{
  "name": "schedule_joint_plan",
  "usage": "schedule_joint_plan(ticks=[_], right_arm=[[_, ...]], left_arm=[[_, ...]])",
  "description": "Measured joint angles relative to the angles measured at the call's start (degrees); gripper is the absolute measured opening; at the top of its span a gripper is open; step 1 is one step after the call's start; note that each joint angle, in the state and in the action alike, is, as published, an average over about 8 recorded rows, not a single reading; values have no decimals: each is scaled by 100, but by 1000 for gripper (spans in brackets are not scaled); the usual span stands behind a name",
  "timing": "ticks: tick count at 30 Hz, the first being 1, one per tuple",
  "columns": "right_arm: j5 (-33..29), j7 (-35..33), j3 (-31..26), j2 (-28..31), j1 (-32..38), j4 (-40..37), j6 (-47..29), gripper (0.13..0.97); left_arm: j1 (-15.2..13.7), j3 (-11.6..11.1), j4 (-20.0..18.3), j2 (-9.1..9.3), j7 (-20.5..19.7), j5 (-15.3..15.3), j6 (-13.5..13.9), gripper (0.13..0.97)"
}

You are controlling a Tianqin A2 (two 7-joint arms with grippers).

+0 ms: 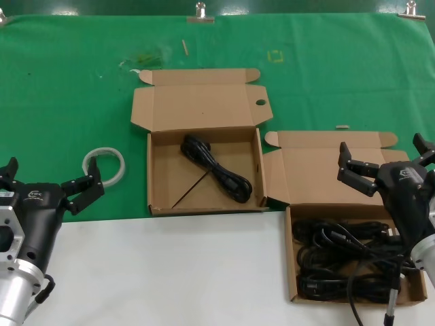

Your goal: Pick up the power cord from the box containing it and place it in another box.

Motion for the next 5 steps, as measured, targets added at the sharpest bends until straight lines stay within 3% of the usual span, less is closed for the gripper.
schedule_joint_plan(ticks=[5], right_arm=[[0,0,0,0,0,0,0,966]], left_arm=[[0,0,0,0,0,0,0,966]])
